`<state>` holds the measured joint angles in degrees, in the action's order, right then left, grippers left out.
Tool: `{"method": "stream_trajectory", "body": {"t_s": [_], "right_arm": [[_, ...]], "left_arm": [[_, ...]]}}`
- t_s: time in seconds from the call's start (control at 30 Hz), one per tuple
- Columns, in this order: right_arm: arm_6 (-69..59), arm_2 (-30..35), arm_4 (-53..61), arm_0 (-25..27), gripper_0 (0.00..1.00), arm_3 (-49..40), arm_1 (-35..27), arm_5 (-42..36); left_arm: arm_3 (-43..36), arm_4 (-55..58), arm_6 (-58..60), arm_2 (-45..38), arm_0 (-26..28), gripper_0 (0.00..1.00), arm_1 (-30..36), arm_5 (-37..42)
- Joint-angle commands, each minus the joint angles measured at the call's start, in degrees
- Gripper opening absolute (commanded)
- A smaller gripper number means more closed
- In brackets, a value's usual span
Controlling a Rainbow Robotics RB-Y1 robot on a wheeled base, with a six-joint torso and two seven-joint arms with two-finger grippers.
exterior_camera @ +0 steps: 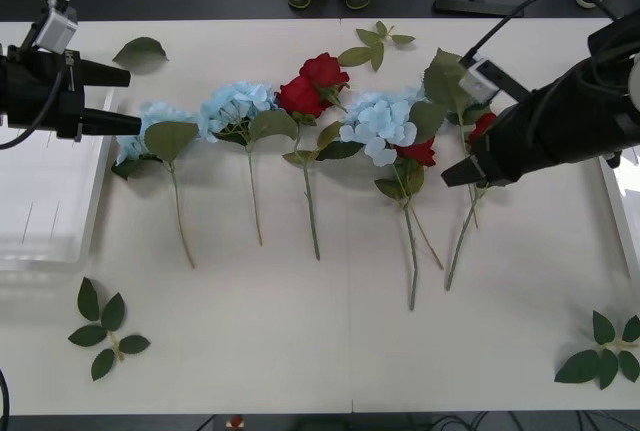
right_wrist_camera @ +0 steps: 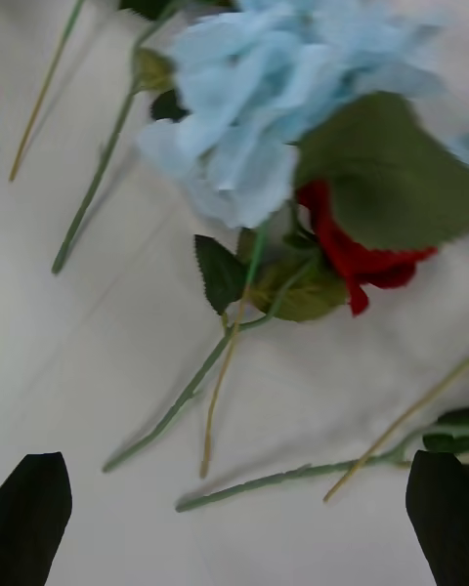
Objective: Place the red flowers into the right box and the blue flowers into the left box. If a person shows an open palm, hand one flower to the person first, then continue sorting.
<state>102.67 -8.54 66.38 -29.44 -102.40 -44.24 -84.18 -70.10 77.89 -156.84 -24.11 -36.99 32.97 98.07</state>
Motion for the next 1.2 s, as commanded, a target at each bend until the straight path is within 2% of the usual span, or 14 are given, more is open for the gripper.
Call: {"method": "stream_trajectory", "body": {"t_s": [0.03, 0.13, 0.17, 0.2, 0.33, 0.53, 0.8, 1.2], "right_arm": [[-10.6, 0.8, 0.7, -1.3, 1.0, 0.2, -5.5, 2.9], [-15.1, 0.4, 3.0, -1.3, 1.0, 4.7, -7.6, 4.6], [-15.1, 0.4, 3.0, -1.3, 1.0, 4.7, -7.6, 4.6], [-16.6, 0.2, 5.0, -1.3, 1.0, 9.2, -8.8, 6.0], [-15.7, -0.3, 8.6, -1.3, 1.0, 19.6, -9.5, 9.9], [-16.0, -4.8, 5.4, -2.2, 1.0, 29.1, -9.5, 16.1], [-22.2, -11.7, 3.0, -2.6, 1.0, 29.8, -8.8, 21.7], [-33.3, -12.6, 1.6, -2.8, 1.0, 29.8, -5.2, 27.5]], "left_arm": [[-1.8, -4.4, 13.9, 2.2, -0.9, 1.0, 1.7, 0.5], [-5.0, -8.3, 25.1, 4.5, -0.9, 1.0, 2.8, 1.0], [-5.0, -8.3, 25.1, 4.5, -0.9, 1.0, 2.8, 1.0], [-7.8, -10.9, 31.5, 5.9, -0.9, 1.0, 3.1, 1.2], [-12.0, -15.9, 44.7, 7.7, -0.9, 1.0, 3.2, 4.9], [-14.2, -20.8, 60.3, 9.6, -0.9, 1.0, 3.1, 7.5], [-14.6, -24.5, 74.0, 15.3, -0.9, 1.0, 3.1, 5.9], [-14.9, -31.4, 85.6, 28.6, -0.8, 1.0, 3.0, -8.5]]}}
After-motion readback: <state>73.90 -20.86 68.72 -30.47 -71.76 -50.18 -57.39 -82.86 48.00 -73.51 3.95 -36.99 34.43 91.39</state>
